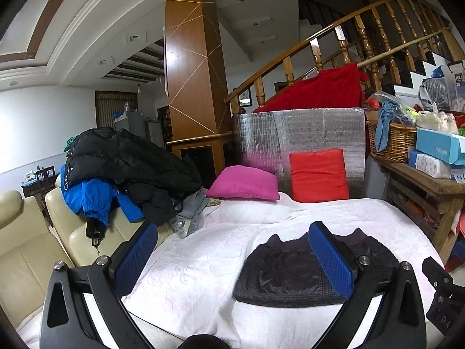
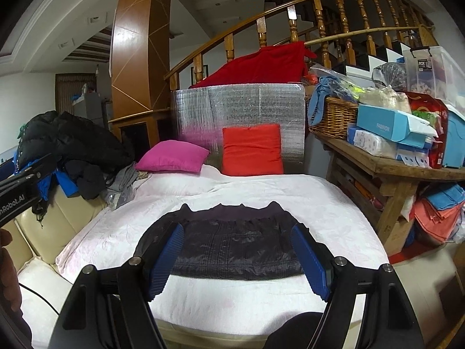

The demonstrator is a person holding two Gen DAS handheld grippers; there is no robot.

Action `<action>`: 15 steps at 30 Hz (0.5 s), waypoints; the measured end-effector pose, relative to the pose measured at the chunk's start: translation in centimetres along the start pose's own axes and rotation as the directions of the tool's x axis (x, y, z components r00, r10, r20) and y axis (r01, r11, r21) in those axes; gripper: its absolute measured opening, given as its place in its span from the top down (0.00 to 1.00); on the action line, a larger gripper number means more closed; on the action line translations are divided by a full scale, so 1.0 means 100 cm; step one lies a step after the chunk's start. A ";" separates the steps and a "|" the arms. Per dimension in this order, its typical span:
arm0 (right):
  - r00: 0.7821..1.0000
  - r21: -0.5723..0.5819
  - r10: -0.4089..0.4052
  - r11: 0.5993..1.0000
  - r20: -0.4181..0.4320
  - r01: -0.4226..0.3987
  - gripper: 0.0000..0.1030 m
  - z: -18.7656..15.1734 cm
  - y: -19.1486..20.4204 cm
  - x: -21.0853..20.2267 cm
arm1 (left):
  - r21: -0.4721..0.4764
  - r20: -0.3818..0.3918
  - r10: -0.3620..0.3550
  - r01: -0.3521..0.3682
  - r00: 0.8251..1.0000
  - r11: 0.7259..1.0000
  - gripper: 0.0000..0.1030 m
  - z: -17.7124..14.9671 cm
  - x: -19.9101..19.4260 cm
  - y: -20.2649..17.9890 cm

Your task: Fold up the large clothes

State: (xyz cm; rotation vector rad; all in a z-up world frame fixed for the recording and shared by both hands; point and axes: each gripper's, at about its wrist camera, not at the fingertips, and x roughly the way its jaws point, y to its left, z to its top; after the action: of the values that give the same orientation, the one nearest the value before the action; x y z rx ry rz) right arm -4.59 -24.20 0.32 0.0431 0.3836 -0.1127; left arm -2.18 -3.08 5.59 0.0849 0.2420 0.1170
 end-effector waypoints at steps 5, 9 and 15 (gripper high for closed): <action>1.000 0.004 -0.003 1.000 -0.006 0.003 0.23 0.000 -0.001 -0.001 | -0.006 -0.018 -0.006 0.006 1.000 1.000 0.00 -0.003 -0.003 -0.001; 1.000 0.019 -0.011 1.000 0.004 0.011 0.23 0.000 -0.003 -0.004 | 0.011 -0.016 0.007 -0.007 1.000 1.000 0.00 -0.005 -0.006 -0.002; 1.000 0.033 -0.025 0.999 0.013 0.025 0.23 0.003 -0.004 -0.005 | 0.033 -0.004 0.017 -0.016 1.000 0.999 0.00 -0.006 -0.011 -0.004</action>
State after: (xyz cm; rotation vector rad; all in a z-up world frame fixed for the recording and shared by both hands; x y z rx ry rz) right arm -4.95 -24.58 0.76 0.0700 0.3694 -0.1437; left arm -3.31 -3.59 5.19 0.1191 0.2474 0.1298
